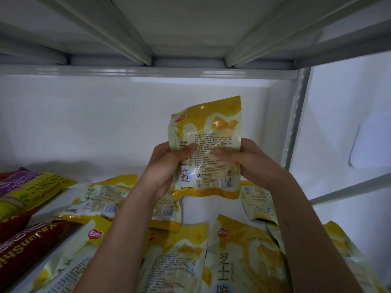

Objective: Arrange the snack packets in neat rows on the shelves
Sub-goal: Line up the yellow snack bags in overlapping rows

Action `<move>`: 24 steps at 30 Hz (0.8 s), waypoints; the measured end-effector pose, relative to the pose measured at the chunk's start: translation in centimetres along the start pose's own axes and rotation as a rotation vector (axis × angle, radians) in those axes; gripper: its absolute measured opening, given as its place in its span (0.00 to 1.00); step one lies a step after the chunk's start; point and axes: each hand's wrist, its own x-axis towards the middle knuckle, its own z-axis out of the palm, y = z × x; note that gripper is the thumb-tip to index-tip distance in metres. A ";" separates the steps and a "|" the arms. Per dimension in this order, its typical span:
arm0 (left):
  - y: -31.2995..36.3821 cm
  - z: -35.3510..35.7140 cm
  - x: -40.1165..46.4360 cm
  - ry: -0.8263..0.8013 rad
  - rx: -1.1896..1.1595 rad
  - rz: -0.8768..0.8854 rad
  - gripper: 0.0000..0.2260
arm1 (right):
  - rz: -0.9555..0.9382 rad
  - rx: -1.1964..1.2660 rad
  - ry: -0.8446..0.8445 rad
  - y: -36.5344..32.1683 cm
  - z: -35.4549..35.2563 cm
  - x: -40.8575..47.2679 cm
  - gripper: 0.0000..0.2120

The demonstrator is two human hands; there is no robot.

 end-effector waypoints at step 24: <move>-0.1 1.2 -0.5 -0.062 0.128 0.239 0.32 | -0.178 0.153 0.221 0.5 -0.2 0.9 0.13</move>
